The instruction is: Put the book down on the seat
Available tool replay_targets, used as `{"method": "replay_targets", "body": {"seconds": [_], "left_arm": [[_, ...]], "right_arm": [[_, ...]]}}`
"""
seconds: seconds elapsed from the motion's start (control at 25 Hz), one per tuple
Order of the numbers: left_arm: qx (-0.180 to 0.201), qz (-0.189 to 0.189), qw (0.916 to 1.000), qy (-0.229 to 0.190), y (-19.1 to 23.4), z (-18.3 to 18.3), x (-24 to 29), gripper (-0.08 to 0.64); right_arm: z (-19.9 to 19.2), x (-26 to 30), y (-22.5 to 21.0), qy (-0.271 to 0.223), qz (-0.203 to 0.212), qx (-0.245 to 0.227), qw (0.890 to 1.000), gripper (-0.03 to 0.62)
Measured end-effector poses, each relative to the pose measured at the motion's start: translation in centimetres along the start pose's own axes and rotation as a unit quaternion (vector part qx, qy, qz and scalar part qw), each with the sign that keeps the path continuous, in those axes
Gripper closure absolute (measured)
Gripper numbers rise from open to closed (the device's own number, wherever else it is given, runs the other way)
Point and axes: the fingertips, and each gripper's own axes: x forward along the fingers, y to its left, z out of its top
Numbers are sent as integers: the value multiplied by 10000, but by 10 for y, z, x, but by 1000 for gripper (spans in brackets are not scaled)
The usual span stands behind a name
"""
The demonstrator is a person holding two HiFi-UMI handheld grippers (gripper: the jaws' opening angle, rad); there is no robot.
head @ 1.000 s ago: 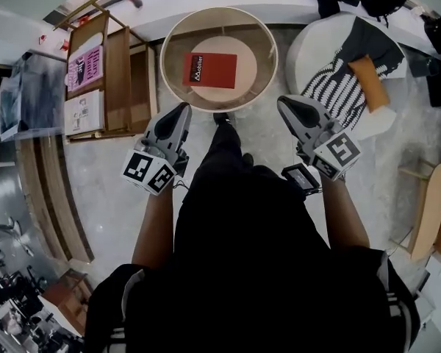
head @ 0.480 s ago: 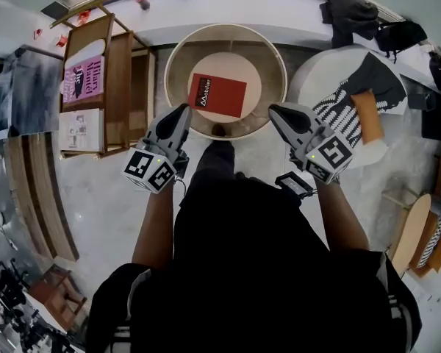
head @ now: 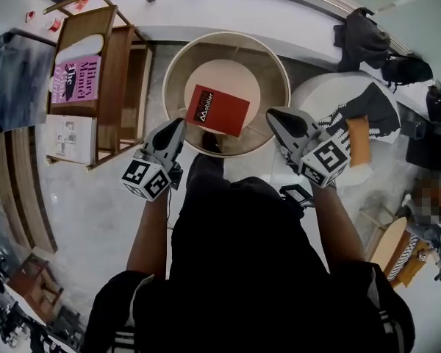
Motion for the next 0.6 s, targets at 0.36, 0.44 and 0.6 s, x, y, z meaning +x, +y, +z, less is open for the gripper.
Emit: {"method": "replay_targets", "body": {"seconds": [0.36, 0.44, 0.6], "left_arm": [[-1313, 1273, 9791, -893, 64, -54, -5, 534], [-1529, 1542, 9716, -944, 73, -73, -9, 532], [-1857, 2055, 9564, -933, 83, -112, -12, 531]], "right_arm": [[-12, 53, -70, 273, 293, -438, 9982, 562], [-18, 68, -85, 307, 376, -485, 9976, 561], [-47, 99, -109, 598, 760, -504, 9940, 561]]}}
